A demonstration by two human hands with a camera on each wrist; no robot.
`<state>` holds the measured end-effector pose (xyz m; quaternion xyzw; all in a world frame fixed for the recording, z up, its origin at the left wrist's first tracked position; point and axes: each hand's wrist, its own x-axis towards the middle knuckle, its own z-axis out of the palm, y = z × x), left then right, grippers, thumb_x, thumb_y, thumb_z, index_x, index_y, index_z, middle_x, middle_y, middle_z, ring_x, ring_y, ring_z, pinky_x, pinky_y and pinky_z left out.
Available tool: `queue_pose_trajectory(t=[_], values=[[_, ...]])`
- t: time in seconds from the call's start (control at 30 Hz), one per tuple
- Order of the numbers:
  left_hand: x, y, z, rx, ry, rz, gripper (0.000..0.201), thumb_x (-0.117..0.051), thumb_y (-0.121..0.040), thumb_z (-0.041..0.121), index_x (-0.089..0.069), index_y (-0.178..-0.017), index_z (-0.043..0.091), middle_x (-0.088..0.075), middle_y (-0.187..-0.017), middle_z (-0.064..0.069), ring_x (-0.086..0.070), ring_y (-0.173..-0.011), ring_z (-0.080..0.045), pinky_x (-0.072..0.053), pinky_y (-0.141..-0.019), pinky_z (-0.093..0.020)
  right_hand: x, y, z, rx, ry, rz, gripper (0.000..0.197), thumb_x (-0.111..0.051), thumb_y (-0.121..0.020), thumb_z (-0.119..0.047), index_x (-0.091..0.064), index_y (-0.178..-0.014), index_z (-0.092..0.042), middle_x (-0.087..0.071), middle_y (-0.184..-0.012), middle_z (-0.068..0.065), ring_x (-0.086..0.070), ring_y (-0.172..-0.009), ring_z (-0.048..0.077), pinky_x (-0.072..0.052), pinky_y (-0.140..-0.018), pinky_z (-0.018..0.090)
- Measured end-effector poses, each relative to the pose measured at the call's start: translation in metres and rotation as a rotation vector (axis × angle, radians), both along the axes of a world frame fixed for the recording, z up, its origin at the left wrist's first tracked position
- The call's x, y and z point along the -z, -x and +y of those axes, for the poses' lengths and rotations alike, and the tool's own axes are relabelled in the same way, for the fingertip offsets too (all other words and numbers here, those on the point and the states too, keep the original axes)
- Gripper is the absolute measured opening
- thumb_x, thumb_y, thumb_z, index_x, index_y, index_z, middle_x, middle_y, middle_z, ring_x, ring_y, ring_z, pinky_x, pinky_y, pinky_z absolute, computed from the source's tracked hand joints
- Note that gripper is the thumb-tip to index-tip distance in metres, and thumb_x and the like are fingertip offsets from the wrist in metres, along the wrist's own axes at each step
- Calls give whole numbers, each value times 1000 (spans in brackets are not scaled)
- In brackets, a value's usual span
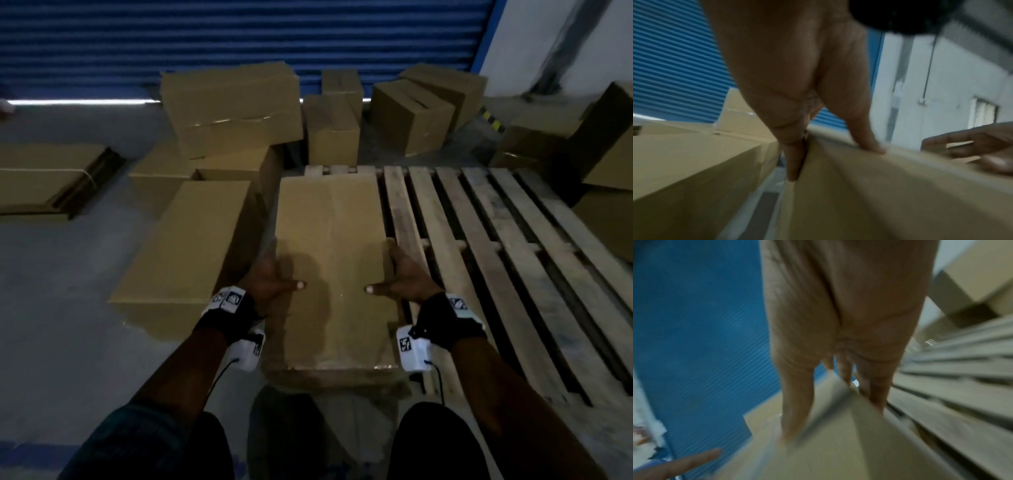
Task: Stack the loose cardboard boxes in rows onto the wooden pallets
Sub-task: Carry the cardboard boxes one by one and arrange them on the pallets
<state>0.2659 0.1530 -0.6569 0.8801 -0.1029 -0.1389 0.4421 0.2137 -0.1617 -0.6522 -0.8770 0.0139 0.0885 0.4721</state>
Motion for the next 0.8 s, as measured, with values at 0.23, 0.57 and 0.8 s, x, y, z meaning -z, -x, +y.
queue_pose_trajectory(t=[0.23, 0.57, 0.8], values=[[-8, 9, 1, 154, -289, -26, 87, -71, -87, 38, -22, -152, 6, -38, -150, -16, -43, -135, -31, -35, -101, -23, -5, 29, 10, -71, 113, 76, 107, -88, -70, -33, -23, -154, -16, -32, -154, 0, -35, -139, 20, -34, -114, 39], [41, 118, 43, 290, -104, -157, 118, -68, -53, 85, -28, -151, 32, -32, -153, -2, -33, -140, -18, -35, -114, -36, 22, 157, 37, 18, 222, -45, 110, -90, -62, -43, -31, -152, -20, -30, -155, -3, -24, -146, 16, -24, -120, 32], [54, 114, 54, 250, -15, -300, 104, -89, -58, 51, -42, -146, 21, -37, -150, -5, -32, -135, -9, -30, -111, -27, 47, 159, 54, 258, 85, -170, 93, -94, -60, -23, -49, -141, -24, -41, -149, 1, -45, -133, 17, -41, -109, 27]])
